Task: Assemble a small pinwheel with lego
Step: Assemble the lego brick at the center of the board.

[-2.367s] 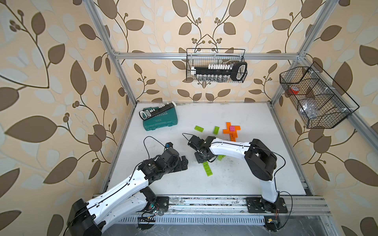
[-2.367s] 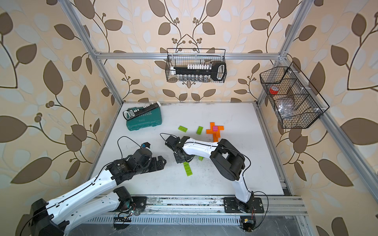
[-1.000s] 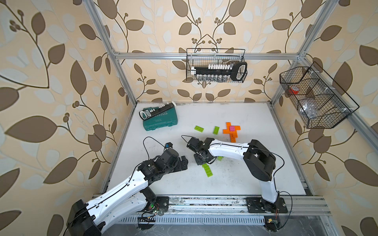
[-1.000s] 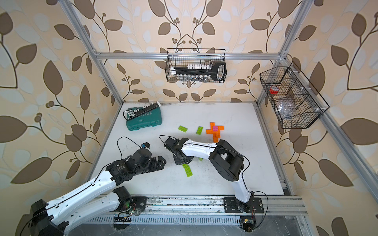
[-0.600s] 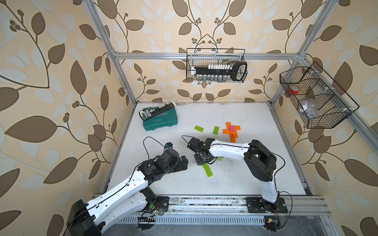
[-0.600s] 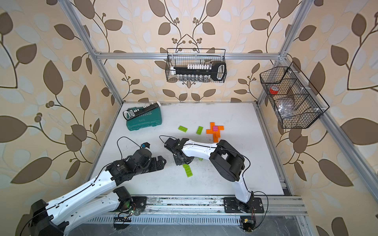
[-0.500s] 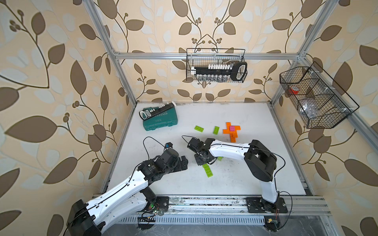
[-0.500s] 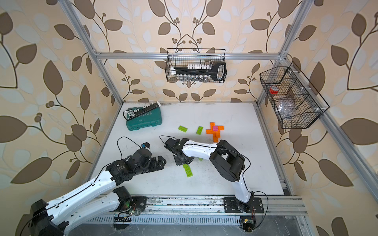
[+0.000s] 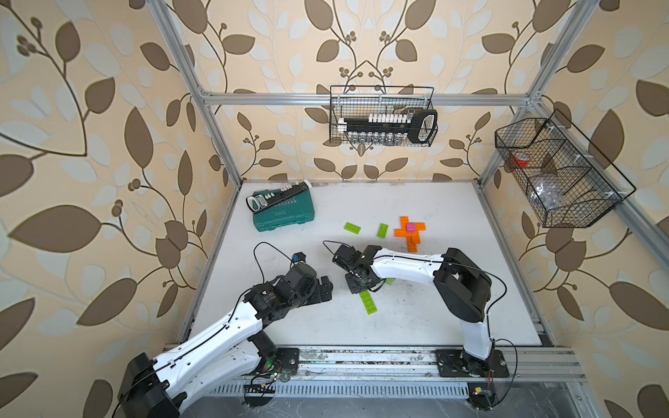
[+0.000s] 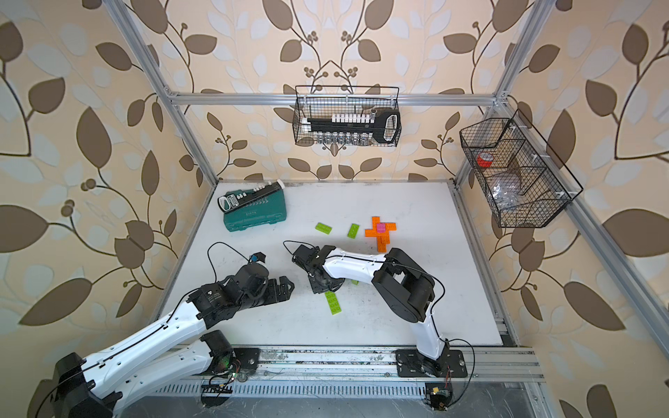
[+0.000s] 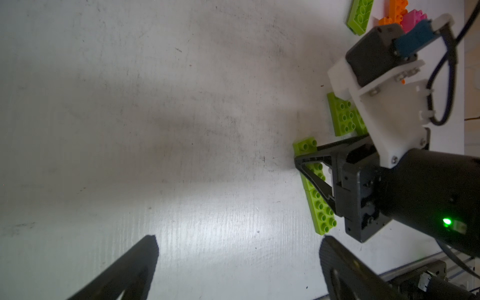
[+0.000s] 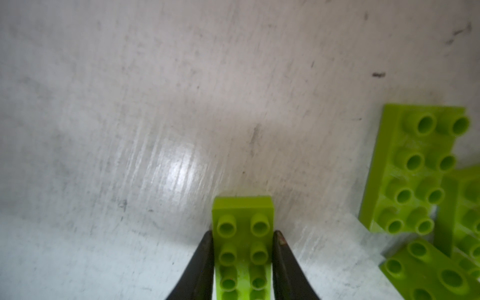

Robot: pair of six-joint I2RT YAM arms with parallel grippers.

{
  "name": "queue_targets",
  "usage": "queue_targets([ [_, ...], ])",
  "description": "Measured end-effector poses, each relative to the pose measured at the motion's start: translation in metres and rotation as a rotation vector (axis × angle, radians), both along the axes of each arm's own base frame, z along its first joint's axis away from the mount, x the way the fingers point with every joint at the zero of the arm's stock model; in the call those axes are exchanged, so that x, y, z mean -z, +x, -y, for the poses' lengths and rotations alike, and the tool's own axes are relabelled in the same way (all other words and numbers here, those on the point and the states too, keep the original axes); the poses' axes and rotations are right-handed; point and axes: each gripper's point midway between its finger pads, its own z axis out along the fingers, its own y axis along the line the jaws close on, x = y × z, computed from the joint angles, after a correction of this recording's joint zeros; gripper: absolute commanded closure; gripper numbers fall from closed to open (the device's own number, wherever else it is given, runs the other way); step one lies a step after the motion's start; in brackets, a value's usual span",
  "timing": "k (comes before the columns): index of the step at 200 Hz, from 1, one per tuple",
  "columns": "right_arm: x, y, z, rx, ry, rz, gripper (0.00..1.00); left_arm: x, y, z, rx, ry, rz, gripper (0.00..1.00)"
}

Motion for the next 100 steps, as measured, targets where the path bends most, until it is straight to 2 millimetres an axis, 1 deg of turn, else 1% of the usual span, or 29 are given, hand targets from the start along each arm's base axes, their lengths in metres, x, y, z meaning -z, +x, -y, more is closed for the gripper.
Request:
queue_targets([
  [26, -0.0002, -0.0002, 0.001, 0.001, 0.0, -0.001, 0.68, 0.0, 0.0, 0.0001, 0.0, 0.0, 0.0, 0.01],
  [44, -0.0002, 0.0, 0.0012, 0.002, 0.0, -0.001, 0.66, 0.0001, 0.0, 0.0001, 0.0, 0.0, 0.0, 0.01],
  [64, 0.0, 0.0002, 0.0022, 0.005, -0.002, -0.002, 0.6, 0.0002, 0.0, 0.0001, 0.0, 0.0, -0.001, 0.01],
  [86, 0.0, 0.0006, 0.0035, 0.008, -0.005, -0.004, 0.51, 0.0003, 0.0, 0.0, 0.0, 0.001, -0.001, 0.01],
  [100, -0.0001, 0.0003, 0.0039, 0.009, -0.006, -0.005, 0.48, -0.0001, 0.0001, -0.0006, -0.002, 0.002, 0.001, 0.01],
])
